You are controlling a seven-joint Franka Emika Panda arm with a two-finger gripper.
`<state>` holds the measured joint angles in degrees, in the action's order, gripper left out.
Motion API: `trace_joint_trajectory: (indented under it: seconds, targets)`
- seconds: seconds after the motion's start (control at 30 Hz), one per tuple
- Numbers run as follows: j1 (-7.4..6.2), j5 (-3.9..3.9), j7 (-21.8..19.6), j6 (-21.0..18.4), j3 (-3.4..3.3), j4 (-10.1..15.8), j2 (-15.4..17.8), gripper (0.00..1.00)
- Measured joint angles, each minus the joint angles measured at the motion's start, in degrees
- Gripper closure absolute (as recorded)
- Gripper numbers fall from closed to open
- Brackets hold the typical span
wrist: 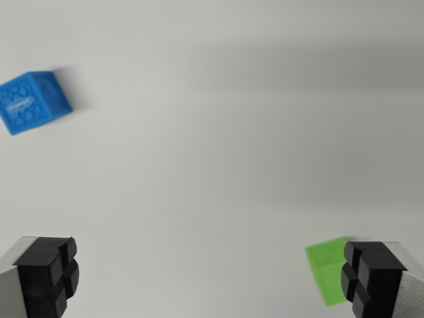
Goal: Stack cube
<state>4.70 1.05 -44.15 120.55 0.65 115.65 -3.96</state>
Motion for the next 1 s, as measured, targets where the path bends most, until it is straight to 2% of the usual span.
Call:
trace_joint_trajectory:
  seconds: [0.7, 1.0]
  targets:
    - [1.23, 0.0, 7.03, 5.94, -1.68, 9.16, 2.87, 0.0]
    - [1.87, 0.0, 10.92, 9.14, -2.69, 13.65, 3.99, 0.0]
